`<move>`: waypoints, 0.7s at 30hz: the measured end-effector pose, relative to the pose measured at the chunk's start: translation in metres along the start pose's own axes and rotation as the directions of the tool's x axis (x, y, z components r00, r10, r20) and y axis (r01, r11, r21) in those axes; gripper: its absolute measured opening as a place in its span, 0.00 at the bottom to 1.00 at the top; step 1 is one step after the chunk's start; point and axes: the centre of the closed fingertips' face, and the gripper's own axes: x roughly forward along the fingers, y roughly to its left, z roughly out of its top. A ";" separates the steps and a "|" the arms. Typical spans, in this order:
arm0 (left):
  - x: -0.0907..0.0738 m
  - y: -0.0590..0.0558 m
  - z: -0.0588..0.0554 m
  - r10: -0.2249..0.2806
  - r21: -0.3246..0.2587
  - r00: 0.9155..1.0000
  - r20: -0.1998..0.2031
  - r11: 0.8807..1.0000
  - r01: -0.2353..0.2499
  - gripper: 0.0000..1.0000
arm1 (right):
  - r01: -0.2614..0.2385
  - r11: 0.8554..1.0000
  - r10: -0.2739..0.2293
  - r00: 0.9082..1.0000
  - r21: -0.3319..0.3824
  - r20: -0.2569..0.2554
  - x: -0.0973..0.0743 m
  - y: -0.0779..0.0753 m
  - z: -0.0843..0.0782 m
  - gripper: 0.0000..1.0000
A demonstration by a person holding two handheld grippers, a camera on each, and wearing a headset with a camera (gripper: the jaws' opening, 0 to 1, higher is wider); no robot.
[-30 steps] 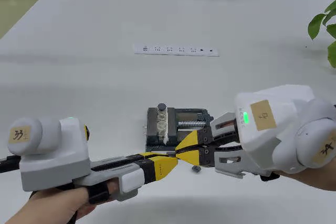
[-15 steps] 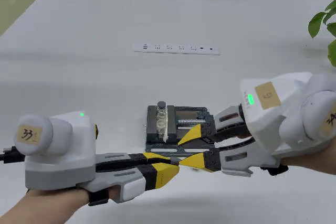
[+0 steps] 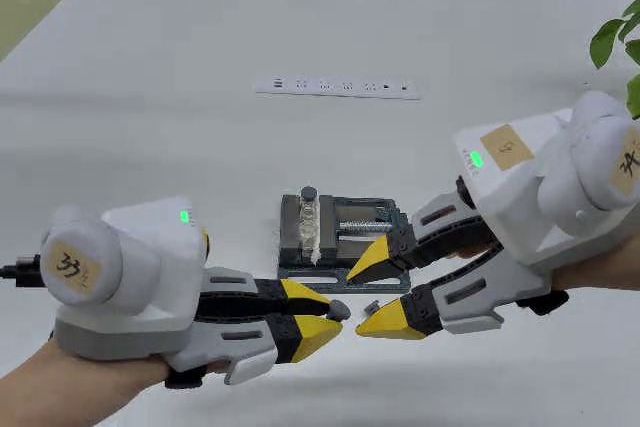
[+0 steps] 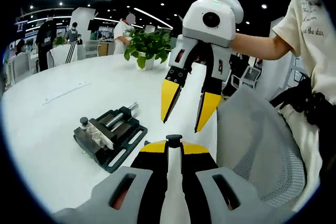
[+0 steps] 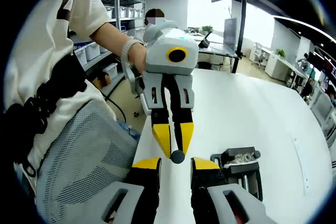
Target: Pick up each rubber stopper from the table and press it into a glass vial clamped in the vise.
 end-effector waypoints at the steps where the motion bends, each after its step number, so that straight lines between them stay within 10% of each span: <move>1: 0.000 -0.001 0.000 -0.005 0.018 1.000 -0.005 1.000 0.005 0.05 | -0.004 1.000 0.004 1.000 0.004 0.000 0.001 0.000 0.000 0.18; 21: -0.002 -0.006 0.007 -0.033 0.134 0.999 -0.036 0.990 0.037 0.05 | -0.064 0.998 0.064 0.998 0.001 -0.030 0.007 0.009 0.000 0.12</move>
